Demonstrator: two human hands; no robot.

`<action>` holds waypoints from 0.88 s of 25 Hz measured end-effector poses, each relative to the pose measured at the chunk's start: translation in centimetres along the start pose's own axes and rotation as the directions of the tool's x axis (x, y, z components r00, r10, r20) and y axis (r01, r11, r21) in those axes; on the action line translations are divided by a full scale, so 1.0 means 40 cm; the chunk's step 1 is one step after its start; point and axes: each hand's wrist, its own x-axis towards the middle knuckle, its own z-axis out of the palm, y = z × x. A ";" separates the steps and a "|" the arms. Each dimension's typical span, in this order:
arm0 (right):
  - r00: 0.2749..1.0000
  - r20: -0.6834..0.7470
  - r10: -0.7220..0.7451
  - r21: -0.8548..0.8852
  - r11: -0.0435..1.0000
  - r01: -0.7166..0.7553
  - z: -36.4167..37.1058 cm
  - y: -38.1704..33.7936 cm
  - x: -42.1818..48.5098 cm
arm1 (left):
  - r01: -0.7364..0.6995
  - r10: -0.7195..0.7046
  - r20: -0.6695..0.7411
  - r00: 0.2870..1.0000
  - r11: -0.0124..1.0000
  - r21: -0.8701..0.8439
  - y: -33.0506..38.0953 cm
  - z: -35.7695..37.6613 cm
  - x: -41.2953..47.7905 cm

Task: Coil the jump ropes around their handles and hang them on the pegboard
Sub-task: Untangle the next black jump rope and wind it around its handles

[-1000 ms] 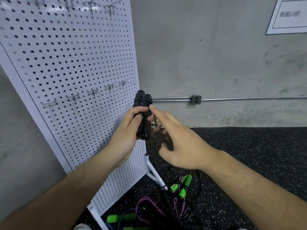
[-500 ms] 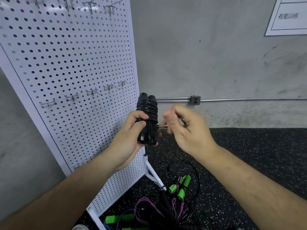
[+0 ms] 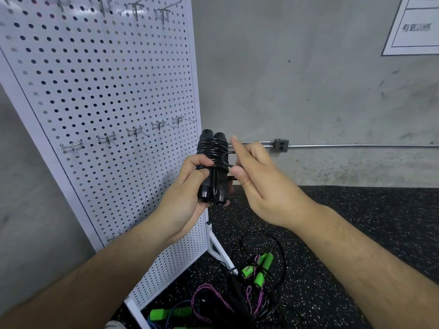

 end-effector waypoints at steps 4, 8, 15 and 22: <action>0.999 0.044 -0.011 -0.040 0.999 0.013 -0.005 0.014 -0.017 | -0.006 0.007 0.016 1.000 0.999 -0.044 0.012 -0.023 0.009; 0.998 -0.028 -0.055 -0.067 0.996 0.053 0.015 0.026 -0.032 | -0.024 0.025 0.036 0.999 1.000 -0.006 0.006 -0.037 0.013; 0.988 -0.006 0.157 -0.053 0.986 -0.157 0.021 -0.004 -0.034 | -0.031 0.029 0.078 0.997 0.999 0.025 -0.005 -0.024 0.015; 0.969 -0.168 0.181 0.160 0.975 -0.154 0.032 0.015 -0.040 | -0.038 0.050 0.203 0.978 0.997 -0.060 -0.013 -0.025 0.011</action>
